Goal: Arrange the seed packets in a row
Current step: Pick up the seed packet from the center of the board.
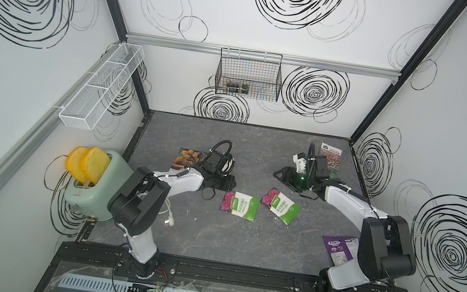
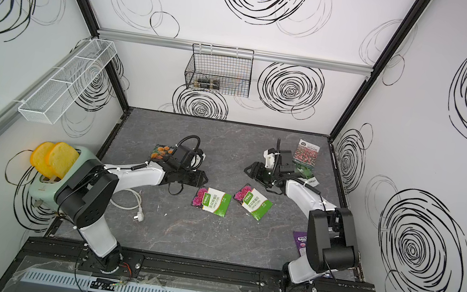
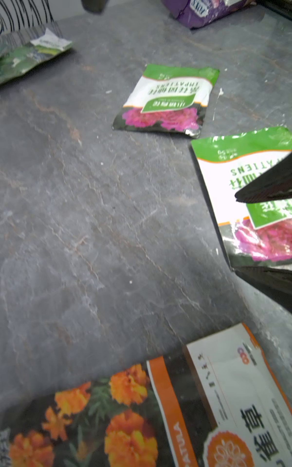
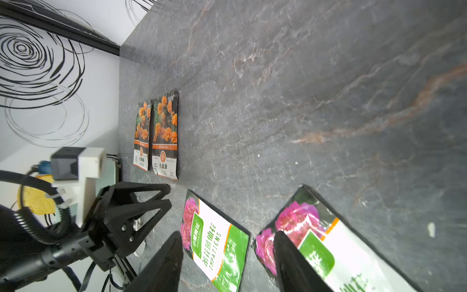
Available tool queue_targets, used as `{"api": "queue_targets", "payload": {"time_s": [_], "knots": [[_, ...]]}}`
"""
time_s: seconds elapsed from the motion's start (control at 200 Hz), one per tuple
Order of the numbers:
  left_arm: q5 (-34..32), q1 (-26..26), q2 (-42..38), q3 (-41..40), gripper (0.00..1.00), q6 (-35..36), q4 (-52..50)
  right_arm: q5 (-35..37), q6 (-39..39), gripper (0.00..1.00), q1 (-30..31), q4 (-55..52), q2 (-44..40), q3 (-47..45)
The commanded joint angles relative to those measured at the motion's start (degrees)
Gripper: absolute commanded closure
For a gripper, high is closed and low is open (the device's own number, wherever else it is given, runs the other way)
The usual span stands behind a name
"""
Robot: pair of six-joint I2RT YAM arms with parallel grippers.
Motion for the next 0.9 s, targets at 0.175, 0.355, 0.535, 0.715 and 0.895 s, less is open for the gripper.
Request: {"api": "queue_targets", "payload": {"time_s": [0.175, 0.355, 0.535, 0.715, 0.895], "knots": [[1.9, -3.8, -3.6, -3.8, 0.55, -0.9, 1.3, -0.2, 0.5, 0.41, 7.4, -1.8, -5.5, -9.3], [2.0, -5.0, -3.7, -6.9, 0.56, -1.0, 2.8, -0.9, 2.5, 0.42, 10.0, 1.8, -6.5, -16.1], [1.3, -5.0, -4.7, -8.2, 0.56, -0.8, 2.5, -1.7, 3.7, 0.42, 11.4, 5.6, -5.2, -20.2], [0.9, -4.9, -3.8, -9.4, 0.57, 0.1, 2.7, -1.9, 5.0, 0.42, 12.6, 8.9, -3.2, -21.6], [1.7, -4.4, -1.6, -11.4, 0.6, 0.7, 4.5, -2.4, 6.6, 0.42, 13.6, 13.1, 0.7, -22.4]]}}
